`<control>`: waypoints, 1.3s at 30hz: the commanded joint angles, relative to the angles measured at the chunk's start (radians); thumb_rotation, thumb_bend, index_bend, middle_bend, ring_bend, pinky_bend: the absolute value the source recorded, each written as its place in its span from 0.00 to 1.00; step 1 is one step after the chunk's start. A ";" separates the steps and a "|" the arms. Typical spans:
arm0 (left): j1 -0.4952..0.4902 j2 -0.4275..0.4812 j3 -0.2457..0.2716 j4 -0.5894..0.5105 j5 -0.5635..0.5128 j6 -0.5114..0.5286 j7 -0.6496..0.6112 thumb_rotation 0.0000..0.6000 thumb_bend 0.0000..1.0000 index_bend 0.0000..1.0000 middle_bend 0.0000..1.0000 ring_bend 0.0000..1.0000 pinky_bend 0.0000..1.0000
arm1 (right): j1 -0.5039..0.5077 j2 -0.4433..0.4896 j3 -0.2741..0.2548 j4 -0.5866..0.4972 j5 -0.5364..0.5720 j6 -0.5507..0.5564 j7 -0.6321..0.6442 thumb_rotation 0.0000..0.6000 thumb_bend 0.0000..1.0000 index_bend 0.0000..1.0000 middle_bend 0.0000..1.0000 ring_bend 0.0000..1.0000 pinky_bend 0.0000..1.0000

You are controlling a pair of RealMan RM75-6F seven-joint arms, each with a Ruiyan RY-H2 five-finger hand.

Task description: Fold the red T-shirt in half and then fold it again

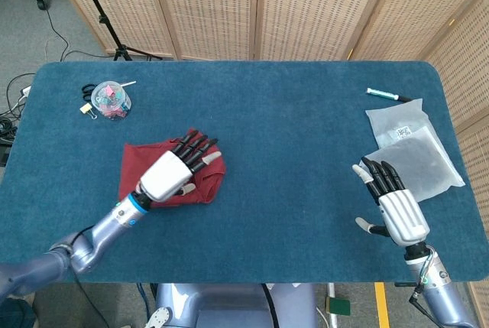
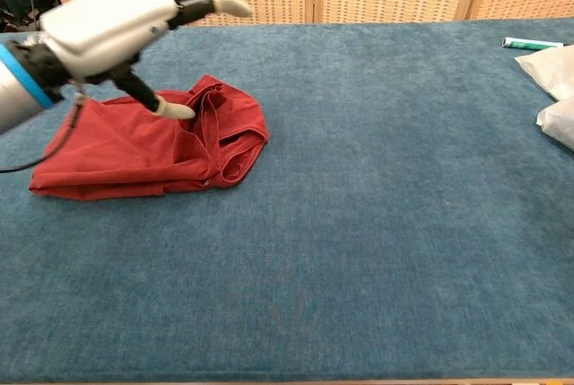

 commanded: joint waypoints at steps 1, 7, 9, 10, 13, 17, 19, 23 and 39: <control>0.027 0.034 0.012 -0.010 -0.023 -0.012 -0.018 1.00 0.02 0.00 0.00 0.00 0.00 | 0.000 0.000 0.000 0.000 0.001 0.000 0.000 1.00 0.00 0.00 0.00 0.00 0.00; 0.029 0.028 0.012 0.036 -0.037 -0.038 -0.035 1.00 0.02 0.00 0.00 0.00 0.00 | 0.002 -0.003 0.000 0.001 0.003 -0.008 -0.006 1.00 0.00 0.00 0.00 0.00 0.00; 0.022 0.013 0.009 0.052 -0.036 -0.047 -0.031 1.00 0.02 0.00 0.00 0.00 0.00 | 0.003 -0.005 0.000 0.001 0.004 -0.010 -0.010 1.00 0.00 0.00 0.00 0.00 0.00; 0.018 0.005 0.008 0.060 -0.036 -0.054 -0.027 1.00 0.02 0.00 0.00 0.00 0.00 | 0.003 -0.005 0.000 0.001 0.005 -0.011 -0.011 1.00 0.00 0.00 0.00 0.00 0.00; 0.007 -0.018 0.005 0.077 -0.041 -0.079 -0.016 1.00 0.02 0.00 0.00 0.00 0.00 | 0.003 -0.005 0.000 0.001 0.009 -0.012 -0.011 1.00 0.00 0.00 0.00 0.00 0.00; 0.004 -0.040 -0.001 0.105 -0.055 -0.098 0.003 1.00 0.03 0.00 0.00 0.00 0.00 | 0.002 -0.001 0.004 0.002 0.014 -0.012 -0.002 1.00 0.00 0.00 0.00 0.00 0.00; 0.004 -0.043 -0.004 0.115 -0.060 -0.101 0.005 1.00 0.03 0.00 0.00 0.00 0.00 | 0.003 0.000 0.005 0.003 0.016 -0.012 0.004 1.00 0.00 0.00 0.00 0.00 0.00; 0.001 -0.048 -0.010 0.127 -0.068 -0.108 0.006 1.00 0.03 0.00 0.00 0.00 0.00 | 0.005 0.002 0.005 0.006 0.017 -0.017 0.010 1.00 0.00 0.00 0.00 0.00 0.00; -0.050 -0.156 -0.037 0.193 -0.095 -0.172 0.044 1.00 0.03 0.00 0.00 0.00 0.00 | 0.004 0.005 0.003 0.003 0.016 -0.017 0.012 1.00 0.00 0.00 0.00 0.00 0.00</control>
